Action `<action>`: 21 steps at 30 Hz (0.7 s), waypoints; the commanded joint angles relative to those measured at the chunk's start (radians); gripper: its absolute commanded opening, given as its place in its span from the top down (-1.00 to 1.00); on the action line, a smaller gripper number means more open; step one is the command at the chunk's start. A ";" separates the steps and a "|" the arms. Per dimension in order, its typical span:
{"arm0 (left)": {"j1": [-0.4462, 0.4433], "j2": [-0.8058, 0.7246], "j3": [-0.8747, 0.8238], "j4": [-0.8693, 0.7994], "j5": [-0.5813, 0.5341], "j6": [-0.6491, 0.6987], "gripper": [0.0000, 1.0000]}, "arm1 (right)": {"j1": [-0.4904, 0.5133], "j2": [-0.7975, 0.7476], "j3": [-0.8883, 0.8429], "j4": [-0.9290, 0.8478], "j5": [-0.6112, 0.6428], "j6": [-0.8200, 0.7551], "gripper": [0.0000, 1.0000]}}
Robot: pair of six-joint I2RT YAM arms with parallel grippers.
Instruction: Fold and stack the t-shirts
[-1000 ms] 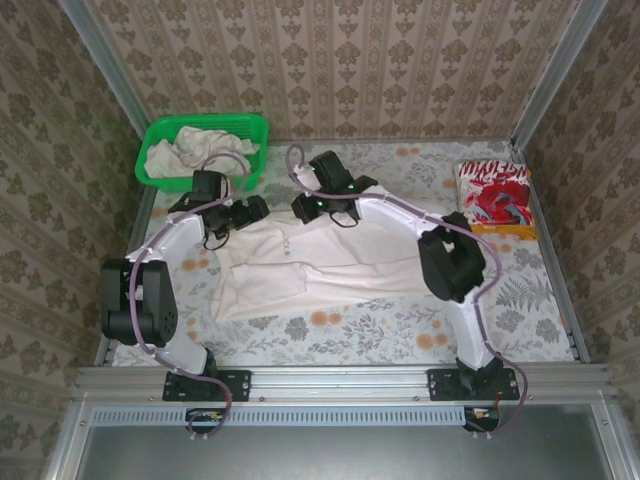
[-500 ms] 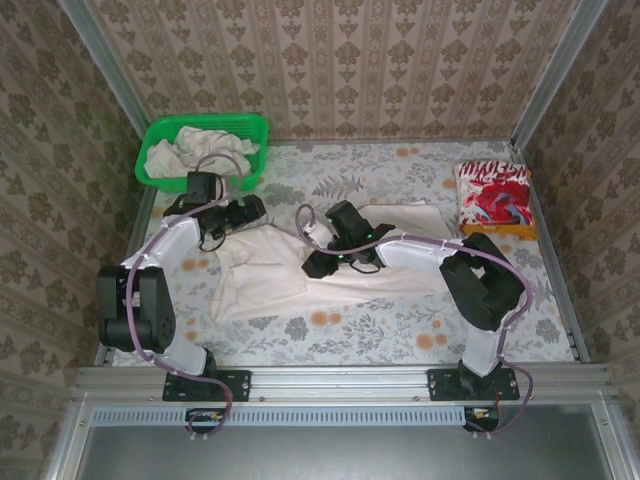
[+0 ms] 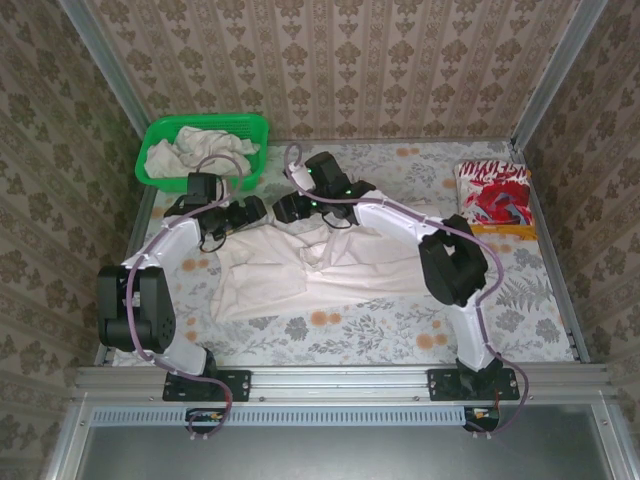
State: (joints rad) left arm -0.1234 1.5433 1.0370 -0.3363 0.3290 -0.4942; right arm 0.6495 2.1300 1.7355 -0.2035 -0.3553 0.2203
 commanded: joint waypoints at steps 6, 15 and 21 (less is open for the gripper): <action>0.021 -0.039 -0.027 -0.007 0.008 0.011 -0.99 | -0.042 0.083 -0.014 -0.159 0.066 0.130 -0.20; 0.020 -0.030 -0.037 0.006 0.023 0.003 -1.00 | -0.083 0.086 -0.039 -0.187 0.195 0.119 -0.28; 0.019 -0.035 -0.044 0.002 0.021 0.008 -0.99 | -0.087 0.119 -0.033 -0.236 0.185 0.095 -0.16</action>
State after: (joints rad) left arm -0.1047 1.5364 1.0035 -0.3359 0.3374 -0.4942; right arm 0.5575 2.2318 1.7069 -0.3862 -0.1856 0.3202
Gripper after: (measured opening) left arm 0.997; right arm 0.588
